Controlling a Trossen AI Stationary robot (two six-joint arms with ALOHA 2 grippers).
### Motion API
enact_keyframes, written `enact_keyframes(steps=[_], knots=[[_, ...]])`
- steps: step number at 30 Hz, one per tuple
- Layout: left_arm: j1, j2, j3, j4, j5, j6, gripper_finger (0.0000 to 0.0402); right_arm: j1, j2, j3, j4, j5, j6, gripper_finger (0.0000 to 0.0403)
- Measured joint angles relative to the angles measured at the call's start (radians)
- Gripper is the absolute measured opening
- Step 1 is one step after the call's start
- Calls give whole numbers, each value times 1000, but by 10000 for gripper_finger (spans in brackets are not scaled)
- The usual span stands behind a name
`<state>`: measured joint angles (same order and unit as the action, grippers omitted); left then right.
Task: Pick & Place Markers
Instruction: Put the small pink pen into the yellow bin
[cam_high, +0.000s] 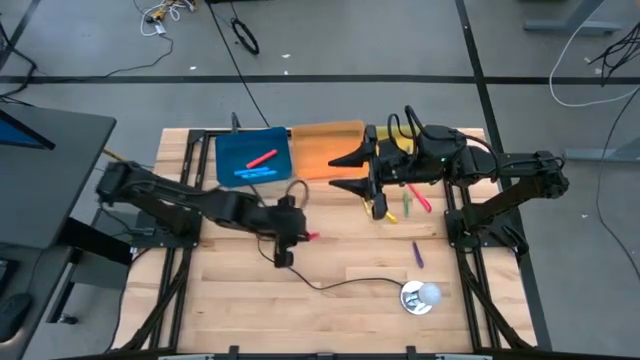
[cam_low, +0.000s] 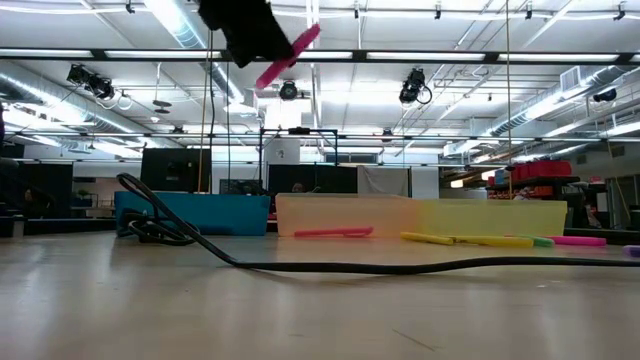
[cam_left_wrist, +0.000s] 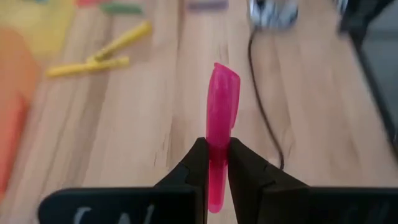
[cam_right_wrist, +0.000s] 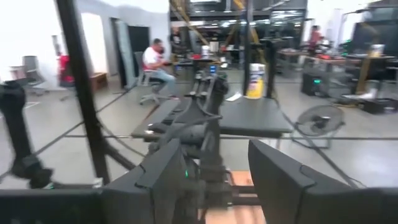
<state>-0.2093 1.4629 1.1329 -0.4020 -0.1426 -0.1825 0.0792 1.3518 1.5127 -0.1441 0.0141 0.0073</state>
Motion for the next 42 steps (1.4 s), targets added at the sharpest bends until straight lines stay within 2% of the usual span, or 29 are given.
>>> enact_keyframes(steps=[4,11,13,24,30,42], knots=[[37,-93,-67,165,-15,-8,39,0,0,0,9,58,0,188],[90,-183,-95,363,-29,4,39,-6,0,0,27,58,4,188],[89,-190,-93,438,-47,6,39,-9,0,0,27,58,11,188],[89,-197,-95,605,-100,-32,39,-12,31,1,15,58,113,188],[89,-197,-54,600,-90,-29,39,-12,58,0,4,57,136,188],[108,-194,85,477,-93,33,39,-12,71,0,-2,46,142,188]])
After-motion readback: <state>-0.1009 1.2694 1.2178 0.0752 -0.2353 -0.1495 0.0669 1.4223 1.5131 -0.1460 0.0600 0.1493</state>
